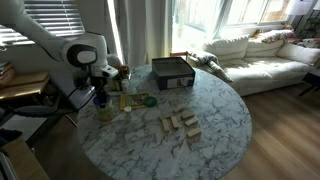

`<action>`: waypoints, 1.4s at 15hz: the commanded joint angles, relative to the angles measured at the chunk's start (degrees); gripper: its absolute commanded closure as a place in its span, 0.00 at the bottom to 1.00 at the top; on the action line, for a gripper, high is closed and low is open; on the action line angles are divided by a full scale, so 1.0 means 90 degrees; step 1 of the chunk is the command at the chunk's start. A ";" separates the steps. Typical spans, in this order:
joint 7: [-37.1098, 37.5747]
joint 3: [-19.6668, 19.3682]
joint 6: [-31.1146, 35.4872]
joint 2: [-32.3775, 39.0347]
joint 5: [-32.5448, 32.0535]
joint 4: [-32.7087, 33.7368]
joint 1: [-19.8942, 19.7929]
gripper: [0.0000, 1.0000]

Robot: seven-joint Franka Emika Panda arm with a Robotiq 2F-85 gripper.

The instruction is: Remove the small white container from the clear container and place it on the table, unstack the two tins on the left and put the top tin in the clear container then remove the blue lid from the tin in the container

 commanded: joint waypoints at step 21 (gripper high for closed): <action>-0.2614 0.0942 -0.0750 0.0443 -0.0087 0.2435 0.0727 0.27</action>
